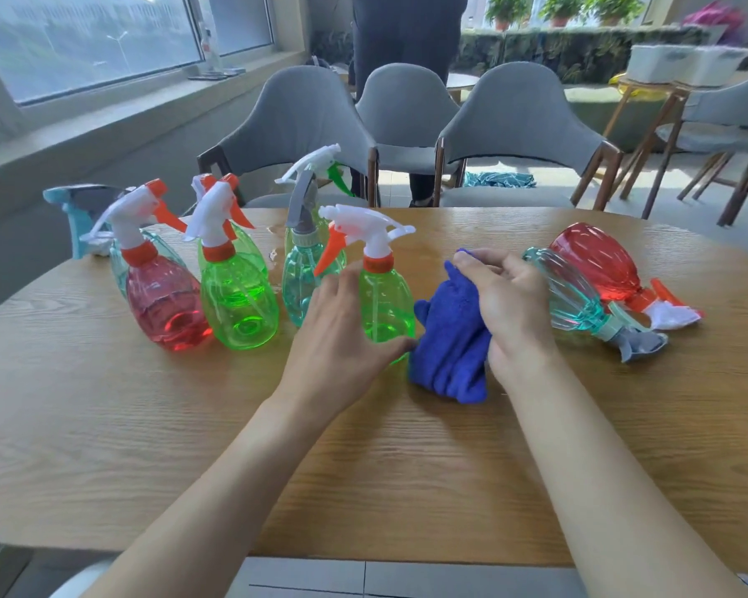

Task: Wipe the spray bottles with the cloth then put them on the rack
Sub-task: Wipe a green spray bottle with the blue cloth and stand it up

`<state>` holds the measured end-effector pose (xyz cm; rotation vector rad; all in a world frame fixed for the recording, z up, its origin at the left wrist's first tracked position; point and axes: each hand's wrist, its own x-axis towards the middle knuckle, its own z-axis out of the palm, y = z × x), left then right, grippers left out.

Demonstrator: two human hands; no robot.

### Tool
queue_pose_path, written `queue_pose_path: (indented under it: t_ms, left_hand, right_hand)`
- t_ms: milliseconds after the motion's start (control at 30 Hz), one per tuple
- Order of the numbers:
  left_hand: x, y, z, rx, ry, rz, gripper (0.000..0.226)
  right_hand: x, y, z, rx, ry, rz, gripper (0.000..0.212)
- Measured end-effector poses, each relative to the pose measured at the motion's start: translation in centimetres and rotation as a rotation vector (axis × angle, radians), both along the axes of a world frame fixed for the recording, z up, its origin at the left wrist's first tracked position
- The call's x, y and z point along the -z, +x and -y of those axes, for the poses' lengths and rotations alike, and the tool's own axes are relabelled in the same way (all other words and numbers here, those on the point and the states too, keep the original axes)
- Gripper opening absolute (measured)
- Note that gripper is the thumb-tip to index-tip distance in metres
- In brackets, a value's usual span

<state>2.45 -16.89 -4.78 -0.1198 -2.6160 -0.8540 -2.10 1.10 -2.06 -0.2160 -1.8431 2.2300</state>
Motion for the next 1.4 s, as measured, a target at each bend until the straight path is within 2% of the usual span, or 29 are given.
queue_pose_path:
  t_ms: [67, 167, 233, 333, 433, 533, 633, 733, 867, 967, 1067, 1100, 1200, 1267, 1300, 1400]
  left_hand:
    - [0.0, -0.5, -0.5, -0.012, -0.008, -0.003, 0.102]
    - [0.1, -1.3, -1.6, -0.025, -0.009, -0.009, 0.099]
    - [0.2, -1.9, -2.1, -0.026, 0.007, 0.024, 0.101]
    - [0.4, -2.3, -2.5, -0.019, 0.062, 0.104, 0.109]
    - [0.7, -2.2, -2.4, -0.020, 0.143, 0.120, 0.109]
    - [0.7, -2.2, -2.2, -0.049, 0.219, 0.092, 0.097]
    - [0.4, -1.7, -2.5, -0.027, 0.304, 0.081, 0.088]
    - [0.1, -1.3, -2.7, 0.056, 0.373, 0.036, 0.082]
    - [-0.2, -0.3, -3.1, 0.188, 0.413, 0.029, 0.078]
    - [-0.4, -0.1, -3.4, 0.240, 0.460, 0.005, 0.078]
    - [-0.2, -0.5, -3.3, 0.247, 0.472, -0.015, 0.073]
    - [-0.3, -0.7, -3.2, 0.226, 0.482, -0.022, 0.072]
    - [-1.1, -1.9, -3.2, 0.139, 0.545, -0.056, 0.076]
    - [-1.6, -3.0, -3.5, 0.084, 0.549, -0.036, 0.077]
    - [-1.8, -3.6, -3.6, 0.066, 0.541, -0.020, 0.078]
    - [-1.3, -5.5, -3.6, 0.041, 0.508, 0.001, 0.083]
  right_hand:
    - [0.6, -0.2, 0.0, -0.044, 0.254, 0.002, 0.009]
    - [1.1, 0.4, 0.2, -0.110, 0.722, -0.001, 0.037]
    - [1.0, 0.7, 0.0, -0.137, 0.887, 0.022, 0.056]
    - [0.7, 1.0, -0.6, -0.311, 0.968, 0.142, 0.071]
    - [0.8, 0.6, -1.3, -0.289, 0.830, 0.159, 0.058]
    - [0.8, 0.2, -1.7, -0.083, 0.526, 0.141, 0.046]
    - [0.4, -0.1, -2.1, -0.022, 0.142, 0.043, 0.032]
    - [-0.6, 0.2, -2.2, -0.104, -0.160, -0.062, 0.030]
    - [-1.8, 1.3, -1.7, -0.350, -0.309, -0.068, 0.027]
    - [-2.1, 1.9, -1.5, -0.420, -0.226, -0.039, 0.025]
    - [-1.7, 1.7, -1.7, -0.408, -0.136, 0.047, 0.047]
    - [-1.1, 1.4, -1.6, -0.379, -0.071, 0.095, 0.047]
    - [0.4, 1.3, -1.0, -0.309, 0.211, 0.206, 0.028]
    - [0.8, 1.3, -0.6, -0.314, 0.344, 0.231, 0.035]
    - [0.7, 1.1, -0.6, -0.308, 0.358, 0.229, 0.038]
    - [0.4, 0.1, -1.1, -0.206, 0.285, 0.199, 0.015]
